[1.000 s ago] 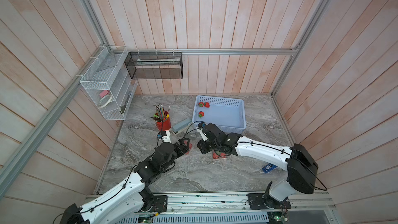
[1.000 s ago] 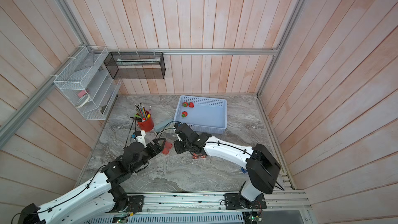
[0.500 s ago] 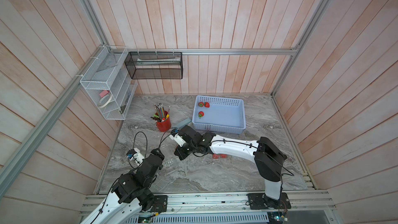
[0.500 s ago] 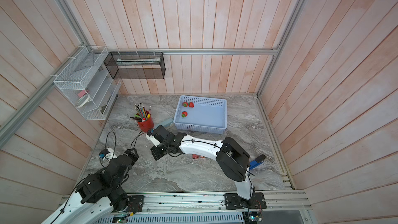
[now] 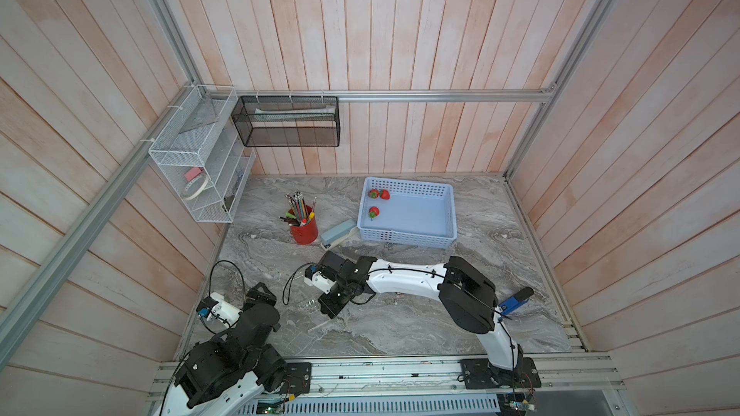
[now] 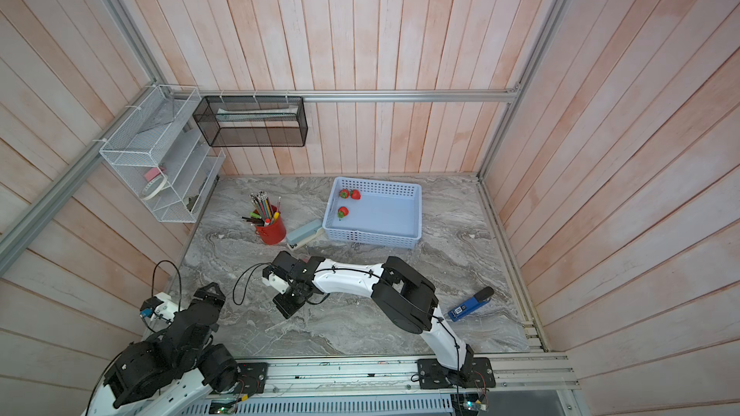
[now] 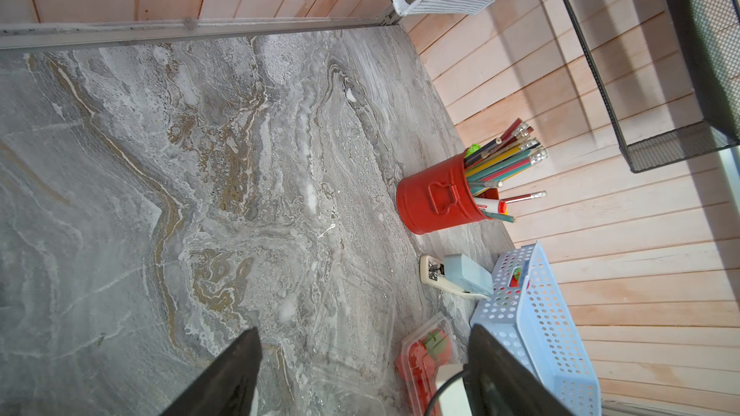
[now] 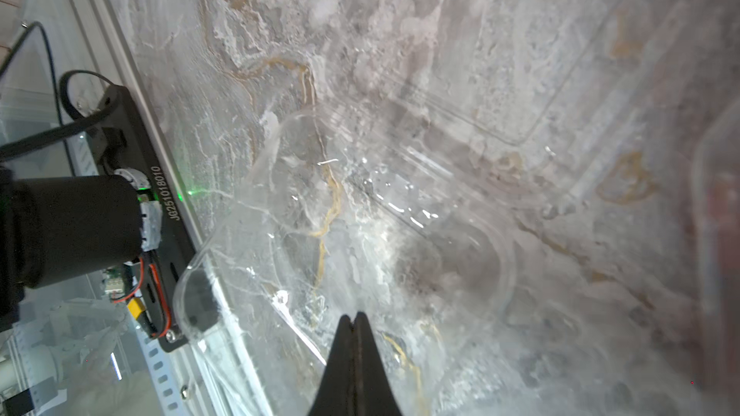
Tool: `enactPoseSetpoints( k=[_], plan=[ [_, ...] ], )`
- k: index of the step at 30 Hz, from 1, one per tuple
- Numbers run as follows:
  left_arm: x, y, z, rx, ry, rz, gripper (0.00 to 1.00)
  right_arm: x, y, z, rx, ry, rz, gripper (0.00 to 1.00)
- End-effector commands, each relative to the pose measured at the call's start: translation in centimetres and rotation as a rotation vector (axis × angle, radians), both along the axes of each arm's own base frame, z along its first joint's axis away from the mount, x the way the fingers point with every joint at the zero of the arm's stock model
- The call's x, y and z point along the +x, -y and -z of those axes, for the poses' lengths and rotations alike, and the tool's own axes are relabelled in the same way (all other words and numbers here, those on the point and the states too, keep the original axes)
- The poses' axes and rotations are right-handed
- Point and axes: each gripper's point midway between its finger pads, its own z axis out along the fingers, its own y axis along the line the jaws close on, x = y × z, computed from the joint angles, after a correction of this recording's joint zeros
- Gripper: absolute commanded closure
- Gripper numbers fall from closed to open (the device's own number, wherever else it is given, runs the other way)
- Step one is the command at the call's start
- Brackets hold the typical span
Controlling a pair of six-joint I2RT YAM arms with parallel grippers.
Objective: Pack strawberries into containers
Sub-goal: Move the packing box to the center of the board.
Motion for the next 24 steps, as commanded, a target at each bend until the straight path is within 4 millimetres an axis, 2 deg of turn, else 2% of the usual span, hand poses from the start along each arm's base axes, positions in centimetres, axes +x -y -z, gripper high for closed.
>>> enactPoseSetpoints(
  k=[1, 6, 12, 19, 24],
  plan=[
    [0.5, 0.2, -0.7, 0.027, 0.016, 0.009, 0.17, 0.1, 3.6, 1.9, -0.135, 0.042, 0.005, 0.99],
    [1.0, 0.8, -1.0, 0.034, 0.024, 0.036, 0.17, 1.3, 7.9, 3.8, -0.250, 0.107, 0.059, 0.99],
    [1.7, 1.9, -0.9, 0.030, 0.028, 0.069, 0.16, 3.8, 12.5, 4.4, -0.325, 0.171, 0.142, 0.99],
    [2.8, 3.2, -0.9, 0.046, 0.019, 0.104, 0.16, 7.9, 18.2, 3.4, -0.356, 0.227, 0.274, 0.99],
    [3.9, 4.7, -0.9, 0.052, 0.027, 0.152, 0.13, 11.3, 20.6, 2.3, -0.327, 0.263, 0.371, 0.98]
  ],
)
